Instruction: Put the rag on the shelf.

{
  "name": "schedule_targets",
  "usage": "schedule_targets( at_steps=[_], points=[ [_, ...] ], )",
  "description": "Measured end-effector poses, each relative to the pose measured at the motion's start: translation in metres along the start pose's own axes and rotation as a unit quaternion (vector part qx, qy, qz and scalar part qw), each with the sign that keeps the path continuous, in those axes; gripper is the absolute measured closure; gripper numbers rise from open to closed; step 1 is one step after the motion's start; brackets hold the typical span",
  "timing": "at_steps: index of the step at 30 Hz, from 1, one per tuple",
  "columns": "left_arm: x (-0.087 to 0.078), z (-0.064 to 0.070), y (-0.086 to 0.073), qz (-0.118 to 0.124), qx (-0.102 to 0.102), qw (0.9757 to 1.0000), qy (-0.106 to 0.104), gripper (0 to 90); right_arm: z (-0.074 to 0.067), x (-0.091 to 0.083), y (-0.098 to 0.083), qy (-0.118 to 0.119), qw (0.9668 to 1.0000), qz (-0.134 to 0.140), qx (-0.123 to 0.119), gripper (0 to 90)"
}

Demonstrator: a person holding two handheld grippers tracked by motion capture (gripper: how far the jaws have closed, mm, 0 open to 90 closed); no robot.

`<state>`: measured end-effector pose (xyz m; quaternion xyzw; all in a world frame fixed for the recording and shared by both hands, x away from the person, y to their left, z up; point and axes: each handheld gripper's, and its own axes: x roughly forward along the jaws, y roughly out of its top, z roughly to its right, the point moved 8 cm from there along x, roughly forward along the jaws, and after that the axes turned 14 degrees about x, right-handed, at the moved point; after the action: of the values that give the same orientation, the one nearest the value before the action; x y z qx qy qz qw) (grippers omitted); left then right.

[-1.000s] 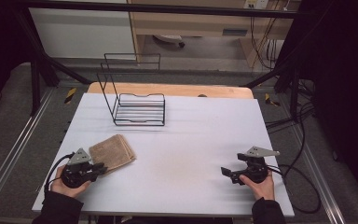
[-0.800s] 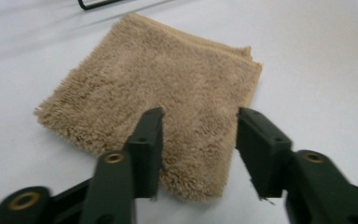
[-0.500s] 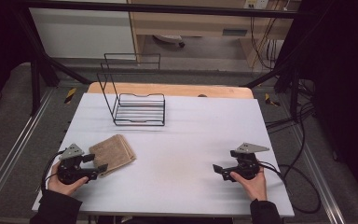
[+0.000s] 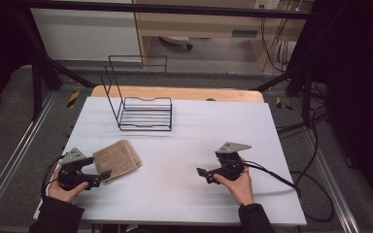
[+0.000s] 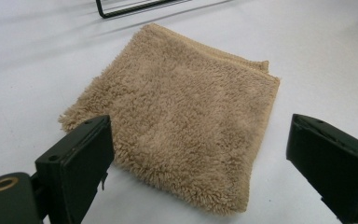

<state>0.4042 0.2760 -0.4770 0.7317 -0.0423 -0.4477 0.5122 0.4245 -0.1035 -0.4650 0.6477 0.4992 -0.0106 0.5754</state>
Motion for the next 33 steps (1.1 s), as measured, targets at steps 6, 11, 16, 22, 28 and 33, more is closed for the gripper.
schedule_targets(
  at_steps=[6,11,16,22,28,33],
  points=[
    [-0.001,-0.002,0.000,0.002,-0.003,1.0000,0.001,7.7,-0.025,0.025,0.015,0.007,0.9998,-0.005,-0.016,1.3],
    [-0.001,-0.001,-0.001,0.000,-0.002,1.0000,0.000,6.9,-0.044,0.048,0.026,0.006,0.9996,-0.009,-0.025,2.1],
    [-0.001,-0.002,-0.002,-0.001,-0.003,1.0000,0.001,6.8,-0.061,0.068,0.029,0.016,0.9992,-0.017,-0.032,2.7],
    [0.000,-0.002,-0.003,-0.005,-0.001,1.0000,0.001,6.5,-0.080,0.089,0.032,0.021,0.9988,-0.024,-0.038,3.9],
    [0.000,-0.002,-0.003,-0.005,-0.002,1.0000,0.001,6.3,-0.096,0.110,0.036,0.023,0.9982,-0.034,-0.044,5.8],
    [0.000,-0.003,-0.003,-0.005,-0.003,1.0000,0.002,6.3,-0.109,0.128,0.041,0.031,0.9974,-0.042,-0.049,11.1]
  ],
)
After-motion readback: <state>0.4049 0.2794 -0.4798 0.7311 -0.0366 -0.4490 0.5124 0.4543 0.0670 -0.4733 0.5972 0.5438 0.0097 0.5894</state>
